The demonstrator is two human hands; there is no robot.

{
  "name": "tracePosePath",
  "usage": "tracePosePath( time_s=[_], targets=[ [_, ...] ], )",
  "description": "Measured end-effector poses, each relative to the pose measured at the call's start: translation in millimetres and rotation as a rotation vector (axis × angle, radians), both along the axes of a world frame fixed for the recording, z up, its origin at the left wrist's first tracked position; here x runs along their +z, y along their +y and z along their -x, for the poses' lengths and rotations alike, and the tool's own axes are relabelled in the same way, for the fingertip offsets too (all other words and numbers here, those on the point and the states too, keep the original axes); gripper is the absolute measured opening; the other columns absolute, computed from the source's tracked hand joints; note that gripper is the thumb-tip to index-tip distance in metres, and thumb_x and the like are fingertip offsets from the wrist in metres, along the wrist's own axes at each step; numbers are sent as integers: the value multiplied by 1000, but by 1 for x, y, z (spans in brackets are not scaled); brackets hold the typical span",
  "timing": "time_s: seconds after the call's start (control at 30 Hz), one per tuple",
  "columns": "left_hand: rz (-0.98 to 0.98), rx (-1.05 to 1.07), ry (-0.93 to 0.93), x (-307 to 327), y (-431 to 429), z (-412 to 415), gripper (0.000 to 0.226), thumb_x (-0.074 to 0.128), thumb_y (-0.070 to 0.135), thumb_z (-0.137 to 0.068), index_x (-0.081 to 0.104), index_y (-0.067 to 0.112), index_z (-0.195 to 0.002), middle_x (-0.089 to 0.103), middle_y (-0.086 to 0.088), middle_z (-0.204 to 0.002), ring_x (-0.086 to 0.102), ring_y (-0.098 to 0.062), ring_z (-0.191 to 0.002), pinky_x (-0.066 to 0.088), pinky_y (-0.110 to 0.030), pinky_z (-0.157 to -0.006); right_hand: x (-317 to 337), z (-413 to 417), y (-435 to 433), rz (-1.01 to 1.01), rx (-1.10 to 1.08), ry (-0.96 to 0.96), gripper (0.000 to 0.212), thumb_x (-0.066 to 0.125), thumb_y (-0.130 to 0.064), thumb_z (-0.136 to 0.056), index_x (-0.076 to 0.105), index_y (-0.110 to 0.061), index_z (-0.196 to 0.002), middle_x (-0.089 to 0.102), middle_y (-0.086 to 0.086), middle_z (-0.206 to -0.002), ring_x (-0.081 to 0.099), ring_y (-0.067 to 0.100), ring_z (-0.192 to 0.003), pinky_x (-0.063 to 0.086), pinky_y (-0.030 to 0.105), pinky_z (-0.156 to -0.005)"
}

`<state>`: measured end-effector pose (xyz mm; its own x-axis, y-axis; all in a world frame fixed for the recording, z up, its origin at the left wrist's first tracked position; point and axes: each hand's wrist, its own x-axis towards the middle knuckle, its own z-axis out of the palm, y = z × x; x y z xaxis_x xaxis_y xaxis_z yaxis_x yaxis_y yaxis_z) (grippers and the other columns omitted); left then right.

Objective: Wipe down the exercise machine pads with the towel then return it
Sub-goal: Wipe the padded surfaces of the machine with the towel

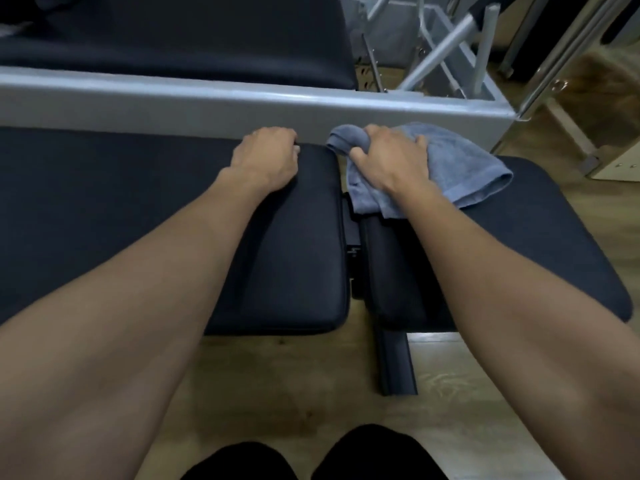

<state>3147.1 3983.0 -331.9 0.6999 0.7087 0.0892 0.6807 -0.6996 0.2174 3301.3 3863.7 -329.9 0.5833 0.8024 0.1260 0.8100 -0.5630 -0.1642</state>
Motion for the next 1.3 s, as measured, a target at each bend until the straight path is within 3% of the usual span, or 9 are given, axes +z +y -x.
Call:
tracePosePath(
  time_s=[0.27,0.43,0.6,0.77,0.87,0.97,1.07,1.2,1.3],
  targets=[
    [11,-33,31,17,-23,30,37,43,25,-98,55,8,-128,55,-18,-132,51,-38,-119,37,-46,-101,6,94,-84,-209,134,146,48,49,-18,-90,49,-15,-138,54,6,-141,44,21,-133,17,48,-116],
    [5,-26,16,20,-19,58,38,44,27,-97,55,12,-130,55,-15,-132,51,-37,-119,35,-47,-103,12,159,-92,-373,152,324,44,49,-11,-92,53,-13,-136,61,9,-132,53,23,-124,26,49,-115],
    [-18,71,-5,12,22,100,37,42,28,-98,56,13,-129,56,-14,-130,52,-36,-118,33,-49,-104,14,164,-44,-261,234,253,43,45,-12,-94,50,-12,-137,57,8,-139,46,22,-131,23,45,-116],
    [33,183,7,9,80,123,36,37,33,-100,62,18,-120,62,-15,-122,56,-39,-110,43,-44,-90,21,128,36,-152,318,223,40,45,-16,-91,53,-19,-131,65,10,-122,58,31,-110,43,45,-96],
    [37,216,10,9,98,124,30,46,34,-97,66,28,-119,63,-13,-123,55,-39,-112,45,-43,-91,15,117,78,-46,237,105,40,42,-33,-87,54,-18,-122,62,9,-121,55,32,-110,39,47,-92],
    [64,264,0,9,98,120,28,51,34,-95,68,32,-118,64,-11,-124,55,-38,-114,45,-41,-94,9,116,94,21,154,46,44,36,-42,-86,55,-18,-117,60,10,-122,50,32,-115,31,56,-96],
    [125,298,-5,15,90,120,29,51,33,-96,66,31,-120,63,-13,-125,55,-38,-114,45,-40,-94,8,118,87,15,164,68,44,36,-40,-89,53,-19,-124,58,9,-128,49,31,-117,30,53,-96],
    [172,281,-5,20,82,120,30,48,31,-98,65,25,-121,63,-15,-122,57,-38,-110,46,-40,-89,11,134,58,-36,209,102,52,42,-32,-92,42,-20,-142,46,3,-147,36,24,-137,20,51,-113],
    [143,244,-12,18,83,123,29,46,30,-98,64,23,-119,63,-15,-119,58,-37,-107,46,-41,-85,9,163,15,-43,251,74,56,46,-33,-92,38,-21,-146,39,-1,-153,29,19,-143,18,47,-116]
  ],
)
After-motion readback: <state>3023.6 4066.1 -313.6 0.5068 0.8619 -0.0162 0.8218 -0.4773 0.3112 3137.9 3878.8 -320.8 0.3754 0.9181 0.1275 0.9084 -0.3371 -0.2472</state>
